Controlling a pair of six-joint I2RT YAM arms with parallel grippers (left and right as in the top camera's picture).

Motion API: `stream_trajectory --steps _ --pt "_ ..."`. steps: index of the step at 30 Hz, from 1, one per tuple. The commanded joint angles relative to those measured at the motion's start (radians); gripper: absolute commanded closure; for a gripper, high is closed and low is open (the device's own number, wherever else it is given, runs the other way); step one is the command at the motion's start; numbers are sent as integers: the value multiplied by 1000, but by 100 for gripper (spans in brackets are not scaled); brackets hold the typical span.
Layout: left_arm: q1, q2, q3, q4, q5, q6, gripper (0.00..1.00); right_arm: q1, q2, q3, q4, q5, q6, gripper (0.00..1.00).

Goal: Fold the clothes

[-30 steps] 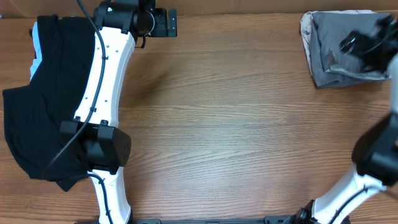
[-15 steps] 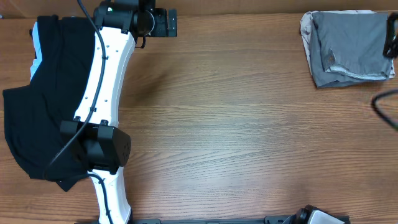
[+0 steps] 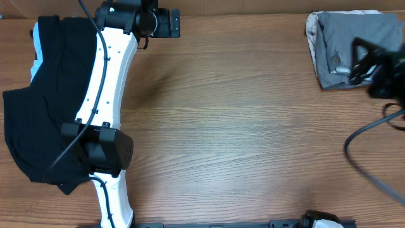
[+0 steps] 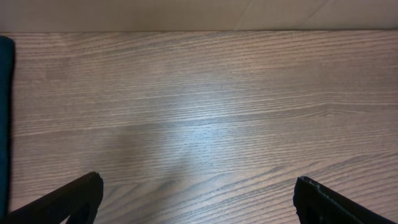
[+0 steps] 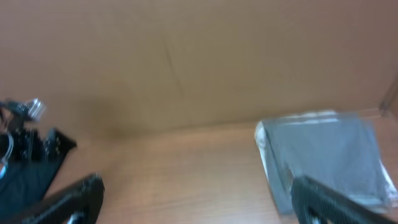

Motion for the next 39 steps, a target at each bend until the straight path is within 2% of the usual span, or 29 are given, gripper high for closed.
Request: stream_trajectory --steps 1,10,17,21,32,39 --pt "3 8 6 3 -3 19 0 49 -136 -267 152 60 -2 0" --pt "3 8 6 3 -3 19 0 113 -571 -1074 693 67 80 0" --pt "3 8 6 3 -3 19 0 161 -834 -1497 998 83 134 0" --pt "3 8 6 3 -3 19 0 162 -908 -1599 1054 84 133 0" --pt "3 8 6 3 -3 19 0 162 -1057 -1728 1044 120 133 0" --pt "3 8 6 3 -3 19 0 165 -1098 -1727 926 119 133 0"
